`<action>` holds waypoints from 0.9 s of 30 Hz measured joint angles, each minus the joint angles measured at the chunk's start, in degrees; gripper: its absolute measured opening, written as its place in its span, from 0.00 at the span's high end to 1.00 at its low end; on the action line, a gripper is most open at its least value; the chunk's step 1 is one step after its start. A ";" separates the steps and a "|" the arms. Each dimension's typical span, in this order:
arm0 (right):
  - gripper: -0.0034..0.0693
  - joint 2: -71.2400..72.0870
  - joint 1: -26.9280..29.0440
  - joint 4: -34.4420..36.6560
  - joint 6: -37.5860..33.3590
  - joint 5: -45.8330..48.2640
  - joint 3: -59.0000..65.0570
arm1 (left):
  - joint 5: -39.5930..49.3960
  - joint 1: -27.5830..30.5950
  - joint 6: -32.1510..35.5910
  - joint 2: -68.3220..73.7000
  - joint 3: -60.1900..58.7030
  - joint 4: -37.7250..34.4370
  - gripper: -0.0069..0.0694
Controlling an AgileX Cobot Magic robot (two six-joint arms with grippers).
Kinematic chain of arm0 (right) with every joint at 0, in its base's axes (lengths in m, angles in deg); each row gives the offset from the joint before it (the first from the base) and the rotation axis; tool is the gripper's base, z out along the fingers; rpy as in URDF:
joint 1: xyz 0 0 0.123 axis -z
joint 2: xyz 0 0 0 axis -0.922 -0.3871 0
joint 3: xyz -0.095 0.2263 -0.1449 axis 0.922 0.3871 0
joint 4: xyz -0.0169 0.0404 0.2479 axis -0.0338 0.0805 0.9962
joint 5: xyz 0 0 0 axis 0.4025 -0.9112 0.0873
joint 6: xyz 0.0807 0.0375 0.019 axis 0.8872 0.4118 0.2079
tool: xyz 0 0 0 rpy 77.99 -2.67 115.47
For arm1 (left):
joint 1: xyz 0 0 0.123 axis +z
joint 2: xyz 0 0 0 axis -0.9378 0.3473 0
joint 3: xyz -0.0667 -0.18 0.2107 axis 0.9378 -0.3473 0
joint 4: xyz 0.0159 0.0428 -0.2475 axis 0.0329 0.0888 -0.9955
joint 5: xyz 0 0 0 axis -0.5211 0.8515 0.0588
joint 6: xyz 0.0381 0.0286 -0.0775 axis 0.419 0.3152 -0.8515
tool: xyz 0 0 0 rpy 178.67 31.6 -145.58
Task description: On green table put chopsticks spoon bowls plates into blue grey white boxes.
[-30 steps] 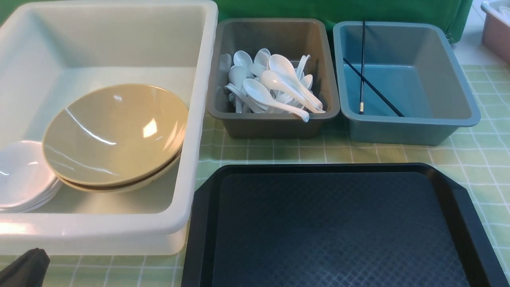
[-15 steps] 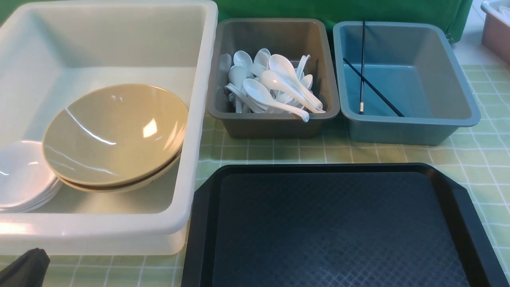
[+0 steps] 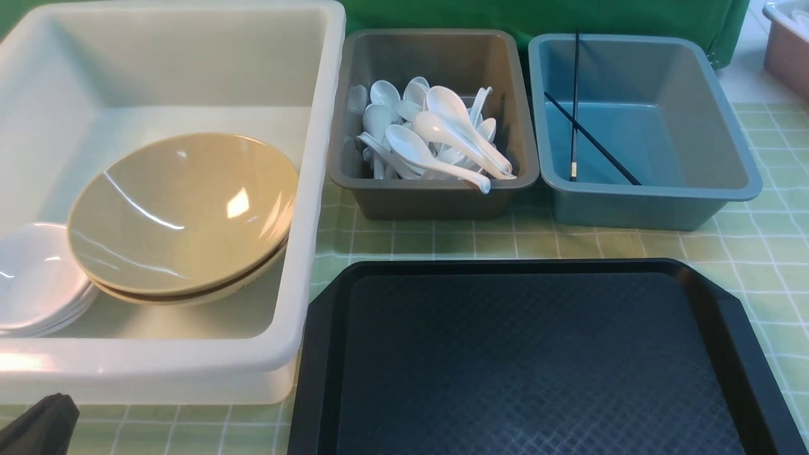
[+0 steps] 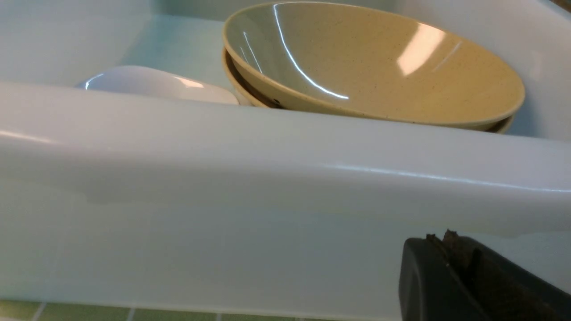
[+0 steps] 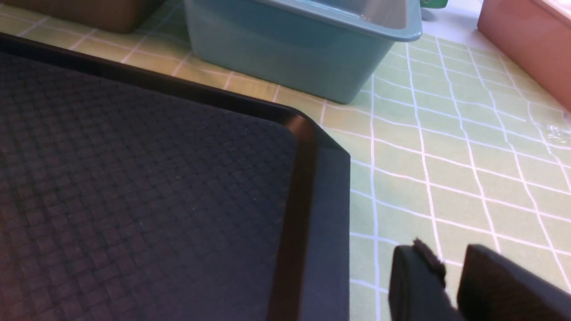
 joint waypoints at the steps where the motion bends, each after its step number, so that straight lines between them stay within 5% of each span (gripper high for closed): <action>1: 0.73 0.00 0.00 0.00 0.00 0.00 0.00 | 0.00 0.00 0.00 0.00 0.00 0.00 0.91; 27: 0.70 0.00 0.00 0.00 0.00 0.00 0.00 | 0.00 0.00 0.00 0.00 0.00 0.00 0.91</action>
